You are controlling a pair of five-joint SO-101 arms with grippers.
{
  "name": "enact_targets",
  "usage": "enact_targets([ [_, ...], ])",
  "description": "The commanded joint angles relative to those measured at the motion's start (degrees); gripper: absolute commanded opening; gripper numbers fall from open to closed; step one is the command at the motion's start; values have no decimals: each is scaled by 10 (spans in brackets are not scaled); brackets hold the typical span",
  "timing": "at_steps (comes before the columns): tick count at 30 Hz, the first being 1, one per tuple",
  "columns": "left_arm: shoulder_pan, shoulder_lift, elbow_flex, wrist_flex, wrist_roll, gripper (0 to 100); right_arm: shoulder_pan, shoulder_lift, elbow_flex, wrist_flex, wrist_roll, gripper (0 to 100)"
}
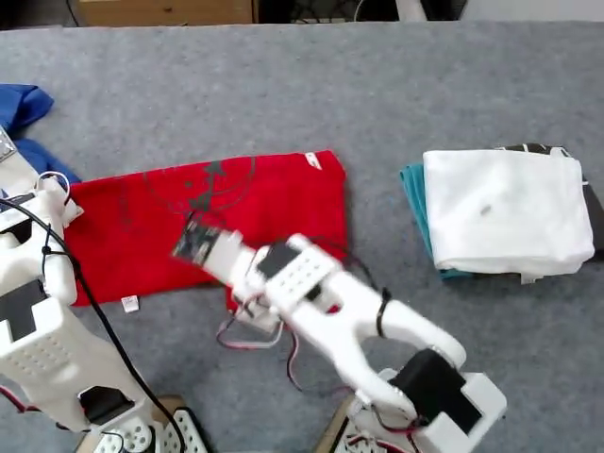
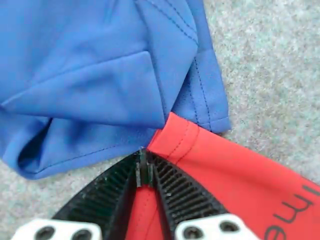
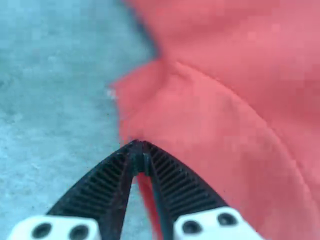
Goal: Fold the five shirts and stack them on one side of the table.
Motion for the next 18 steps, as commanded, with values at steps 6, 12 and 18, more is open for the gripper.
enact_targets([
  [6, -8, -3, -15, -5, 3, 29, 73, -50, -22, 26, 4, 12],
  [12, -8, -3, -15, -5, 3, 29, 171, -139, -79, 117, 62, 12],
  [18, -8, -3, -15, -5, 3, 29, 192, -171, 10, 120, 84, 12],
])
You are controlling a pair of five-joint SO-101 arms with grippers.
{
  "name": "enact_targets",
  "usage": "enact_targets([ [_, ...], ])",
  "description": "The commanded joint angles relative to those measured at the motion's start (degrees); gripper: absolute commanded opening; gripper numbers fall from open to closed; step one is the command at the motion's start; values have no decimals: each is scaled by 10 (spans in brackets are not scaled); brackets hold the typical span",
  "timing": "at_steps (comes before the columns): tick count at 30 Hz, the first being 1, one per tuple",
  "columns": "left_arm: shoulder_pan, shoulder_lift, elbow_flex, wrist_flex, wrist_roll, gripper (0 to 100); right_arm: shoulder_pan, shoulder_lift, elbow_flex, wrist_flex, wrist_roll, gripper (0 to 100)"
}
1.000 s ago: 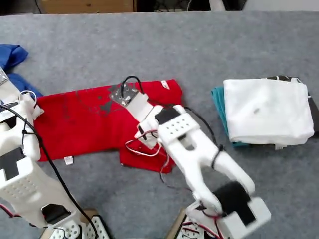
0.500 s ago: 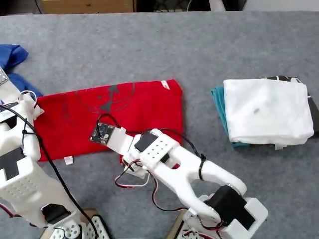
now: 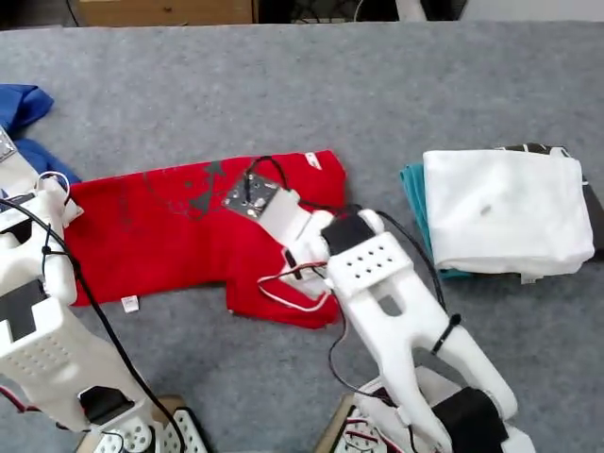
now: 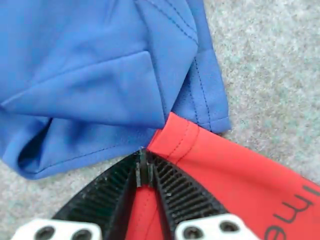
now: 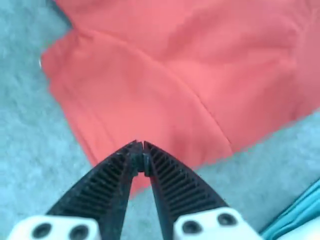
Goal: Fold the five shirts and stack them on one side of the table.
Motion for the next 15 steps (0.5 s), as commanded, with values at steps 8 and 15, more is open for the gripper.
enact_targets([
  [8, -8, -3, -15, -5, 3, 29, 14, -19, 180, -71, 8, 12],
  [15, -8, -3, -15, -5, 4, 29, 15, -43, 139, -39, 8, 12],
])
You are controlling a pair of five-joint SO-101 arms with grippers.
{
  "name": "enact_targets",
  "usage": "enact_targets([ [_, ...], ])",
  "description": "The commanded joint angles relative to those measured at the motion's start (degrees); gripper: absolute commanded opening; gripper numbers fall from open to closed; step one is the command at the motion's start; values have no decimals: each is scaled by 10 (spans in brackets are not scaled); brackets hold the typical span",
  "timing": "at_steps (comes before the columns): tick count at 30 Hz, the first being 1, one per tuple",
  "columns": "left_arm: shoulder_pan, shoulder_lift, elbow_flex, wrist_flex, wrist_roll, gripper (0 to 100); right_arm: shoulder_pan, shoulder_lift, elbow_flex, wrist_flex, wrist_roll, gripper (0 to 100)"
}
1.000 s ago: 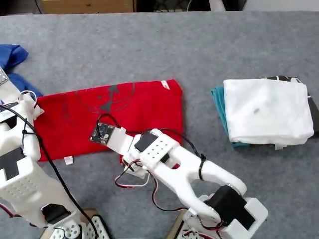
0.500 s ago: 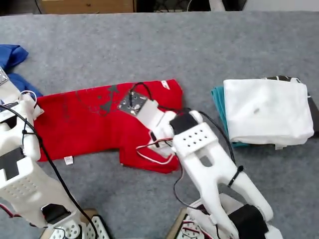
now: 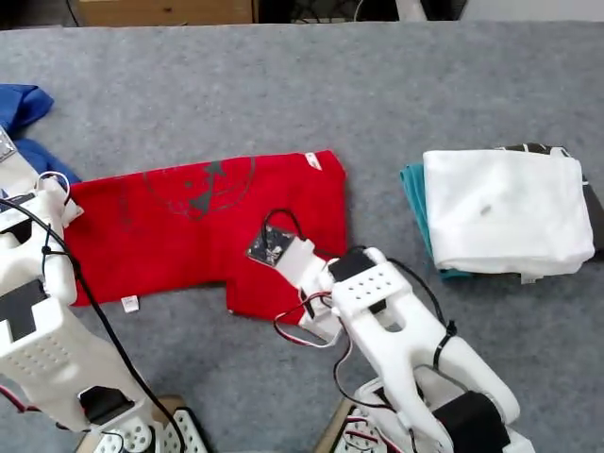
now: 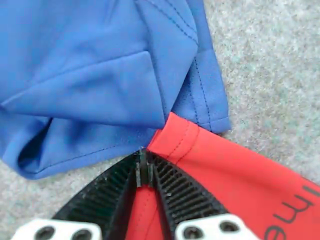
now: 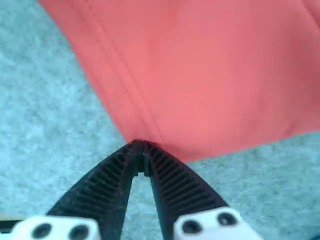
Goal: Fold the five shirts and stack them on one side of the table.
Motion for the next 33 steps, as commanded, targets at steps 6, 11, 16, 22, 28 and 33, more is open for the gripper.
enact_targets([
  [6, -8, -3, -15, -5, 2, 29, 2, -116, -156, 113, 23, 15],
  [11, -8, -3, -15, -5, 2, 29, -63, -115, -157, 119, 90, 52],
  [16, -7, -2, -15, -5, 1, 29, -131, -53, -138, 120, 93, 173],
  [22, -7, -2, -15, -5, 1, 29, -193, 12, -83, 30, 76, 245],
  [28, -7, -2, -15, -5, 1, 29, -191, 95, -51, -49, 76, 245],
  [33, -7, -2, -15, -5, 1, 29, -189, 139, -71, -67, 79, 243],
])
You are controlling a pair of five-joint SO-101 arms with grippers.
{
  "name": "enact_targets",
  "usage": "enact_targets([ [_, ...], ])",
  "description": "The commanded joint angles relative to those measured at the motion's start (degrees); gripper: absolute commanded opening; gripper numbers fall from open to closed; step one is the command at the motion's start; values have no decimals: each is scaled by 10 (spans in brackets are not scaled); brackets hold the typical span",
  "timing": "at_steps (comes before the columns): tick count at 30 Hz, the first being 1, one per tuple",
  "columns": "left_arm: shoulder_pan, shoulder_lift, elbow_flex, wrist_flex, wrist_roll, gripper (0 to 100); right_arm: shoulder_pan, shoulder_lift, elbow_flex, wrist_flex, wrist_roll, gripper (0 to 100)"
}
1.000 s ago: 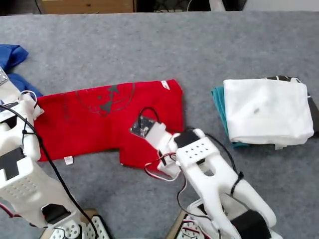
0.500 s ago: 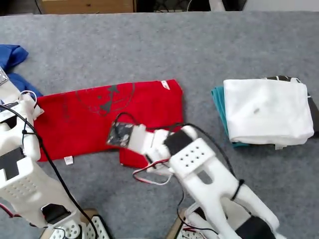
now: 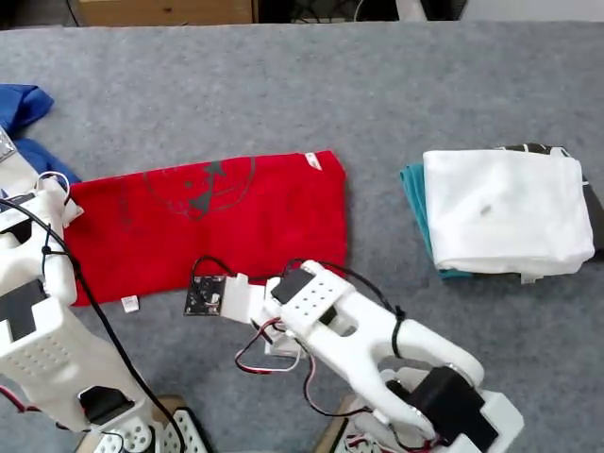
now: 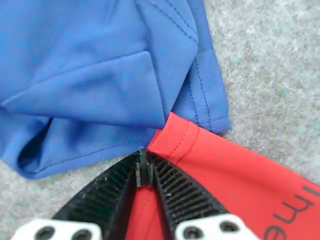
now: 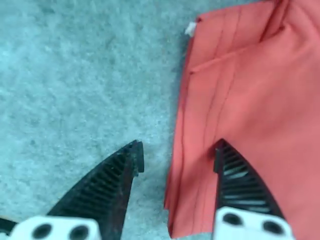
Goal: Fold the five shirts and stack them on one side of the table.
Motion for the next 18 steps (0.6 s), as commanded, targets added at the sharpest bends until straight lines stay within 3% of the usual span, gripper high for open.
enact_targets([
  [1, -7, -2, -15, -5, 1, 29, -5, 22, -17, -14, -3, 243],
  [9, -8, -3, -15, -5, 1, 29, -4, 22, -18, -15, -1, 69],
  [18, -8, -3, -15, -5, 1, 29, -4, 25, -18, -14, 17, 60],
])
